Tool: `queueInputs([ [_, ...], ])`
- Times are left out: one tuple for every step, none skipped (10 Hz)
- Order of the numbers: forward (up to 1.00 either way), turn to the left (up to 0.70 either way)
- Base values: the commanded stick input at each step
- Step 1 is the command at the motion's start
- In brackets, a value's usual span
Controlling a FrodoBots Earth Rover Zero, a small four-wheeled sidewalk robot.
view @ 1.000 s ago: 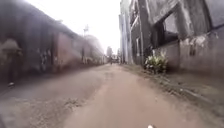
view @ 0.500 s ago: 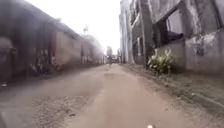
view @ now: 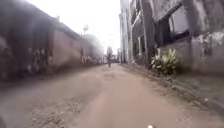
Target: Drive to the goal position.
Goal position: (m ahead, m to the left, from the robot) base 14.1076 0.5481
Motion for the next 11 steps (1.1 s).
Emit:
queueInputs([
  [0.5, 0.0],
  [0.5, 0.0],
  [0.5, 0.0],
  [0.5, 0.0],
  [0.5, 0.0],
  [0.5, 0.0],
  [0.5, 0.0],
  [0.5, 0.0],
  [0.5, 0.0],
  [0.5, 0.0],
  [0.5, 0.0],
])
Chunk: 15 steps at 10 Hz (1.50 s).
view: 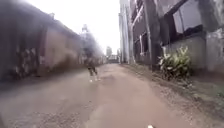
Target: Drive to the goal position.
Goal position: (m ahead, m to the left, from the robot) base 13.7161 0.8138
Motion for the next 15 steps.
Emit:
queueInputs([
  [0.5, 0.0],
  [0.5, 0.0],
  [0.5, 0.0],
  [0.5, 0.0],
  [0.5, 0.0],
  [0.5, 0.0],
  [0.5, 0.0],
  [0.5, 0.0],
  [0.5, 0.0],
  [0.5, 0.0],
  [0.5, 0.0],
  [0.5, 0.0],
  [0.5, 0.0],
  [0.5, 0.0],
  [0.5, 0.0],
])
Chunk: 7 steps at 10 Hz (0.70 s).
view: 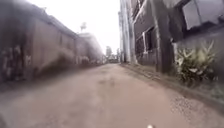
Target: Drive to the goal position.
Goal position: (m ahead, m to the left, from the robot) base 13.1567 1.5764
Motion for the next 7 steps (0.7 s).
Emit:
queueInputs([
  [0.5, 0.0],
  [0.5, 0.0],
  [0.5, 0.0],
  [0.5, 0.0],
  [0.5, 0.0],
  [0.5, 0.0],
  [0.5, 0.0],
])
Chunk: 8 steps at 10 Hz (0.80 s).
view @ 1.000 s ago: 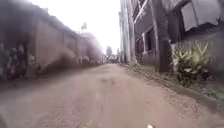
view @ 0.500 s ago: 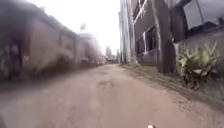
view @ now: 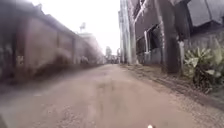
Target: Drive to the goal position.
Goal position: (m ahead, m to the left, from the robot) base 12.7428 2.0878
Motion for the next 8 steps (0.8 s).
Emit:
queueInputs([
  [0.5, 0.0],
  [0.5, 0.0],
  [0.5, 0.0],
  [0.5, 0.0],
  [0.5, 0.0],
  [0.5, 0.0],
  [0.5, 0.0],
  [0.5, 0.0],
])
